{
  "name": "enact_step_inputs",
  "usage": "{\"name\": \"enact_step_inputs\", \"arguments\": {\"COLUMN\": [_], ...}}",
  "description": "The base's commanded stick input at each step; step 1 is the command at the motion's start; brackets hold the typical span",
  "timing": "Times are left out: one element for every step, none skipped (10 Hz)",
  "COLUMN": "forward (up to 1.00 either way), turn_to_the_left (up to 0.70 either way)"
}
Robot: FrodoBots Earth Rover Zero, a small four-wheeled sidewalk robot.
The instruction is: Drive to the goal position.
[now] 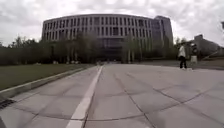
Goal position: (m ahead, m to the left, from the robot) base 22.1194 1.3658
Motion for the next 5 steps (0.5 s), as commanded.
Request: {"name": "enact_step_inputs", "arguments": {"forward": [0.45, 0.45, 0.70, 0.70, 0.70], "turn_to_the_left": [0.00, 0.00, 0.00, 0.00, 0.00]}}
